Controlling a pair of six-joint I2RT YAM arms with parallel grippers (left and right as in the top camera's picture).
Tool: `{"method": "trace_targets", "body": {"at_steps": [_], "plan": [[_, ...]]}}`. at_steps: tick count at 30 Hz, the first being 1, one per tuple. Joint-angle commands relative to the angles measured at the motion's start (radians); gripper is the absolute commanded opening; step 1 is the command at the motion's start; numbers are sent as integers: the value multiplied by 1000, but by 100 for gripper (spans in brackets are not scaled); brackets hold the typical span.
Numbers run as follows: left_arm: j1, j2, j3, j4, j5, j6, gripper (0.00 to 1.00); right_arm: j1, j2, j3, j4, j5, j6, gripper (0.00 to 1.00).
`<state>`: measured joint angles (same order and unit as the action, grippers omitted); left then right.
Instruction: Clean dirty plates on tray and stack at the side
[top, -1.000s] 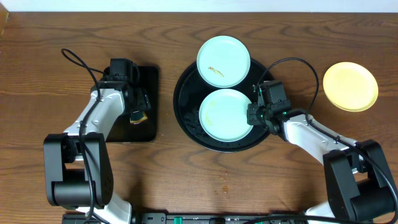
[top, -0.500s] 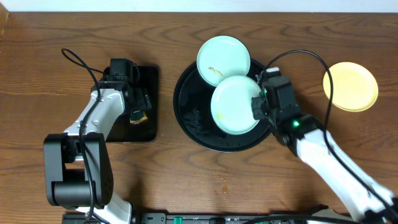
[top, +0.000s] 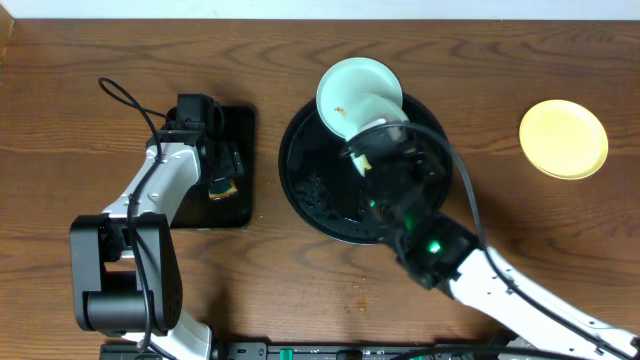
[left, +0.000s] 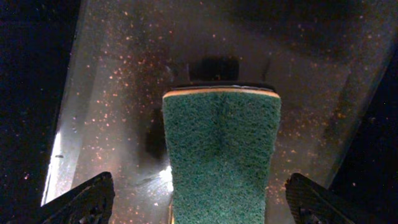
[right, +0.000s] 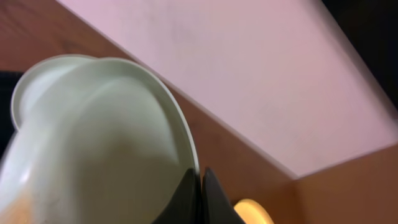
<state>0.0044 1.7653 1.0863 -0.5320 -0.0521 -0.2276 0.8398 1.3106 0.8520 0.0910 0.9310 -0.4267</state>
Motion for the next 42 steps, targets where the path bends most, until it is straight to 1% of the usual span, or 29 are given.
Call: {"method": "trace_targets", "body": {"at_steps": [1, 3, 6, 8, 9, 12, 15, 16, 20, 23, 26, 29, 32, 34, 38, 42], "plan": [[-1, 10, -6, -2, -12, 10, 89, 65, 35, 13, 77, 156, -254, 1], [-1, 10, -6, -2, -12, 10, 88, 87, 53, 13, 107, 172, -271, 1], [-1, 10, -6, -2, -12, 10, 88, 95, 72, 13, 107, 172, -269, 1], [-1, 10, -6, -2, -12, 10, 89, 93, 88, 13, 107, 172, -243, 1], [-1, 10, -6, -2, -12, 10, 88, 90, 94, 13, 107, 171, -204, 1], [-1, 10, -6, -2, -12, 10, 88, 70, 98, 13, 59, 145, -11, 1], [-1, 10, -6, -2, -12, 10, 89, 42, 96, 13, -31, 42, 164, 1], [-1, 10, -6, -2, -12, 10, 89, 21, 96, 13, -78, -21, 249, 1], [-1, 10, -6, -2, -12, 10, 89, -54, 96, 13, -242, -247, 492, 1], [-1, 10, -6, -2, -12, 10, 89, -142, 96, 13, -351, -445, 624, 1], [-1, 10, -6, -2, -12, 10, 89, -256, 101, 13, -399, -665, 655, 1], [-1, 10, -6, -2, -12, 10, 89, -367, 119, 11, -397, -859, 659, 1], [-1, 10, -6, -2, -12, 10, 89, -450, 153, 11, -396, -977, 659, 1], [-1, 10, -6, -2, -12, 10, 89, -492, 182, 11, -397, -1020, 659, 2], [-1, 10, -6, -2, -12, 10, 89, -541, 267, 11, -375, -1102, 661, 7], [-1, 10, -6, -2, -12, 10, 89, -542, 356, 11, -346, -1109, 753, 7]]}}
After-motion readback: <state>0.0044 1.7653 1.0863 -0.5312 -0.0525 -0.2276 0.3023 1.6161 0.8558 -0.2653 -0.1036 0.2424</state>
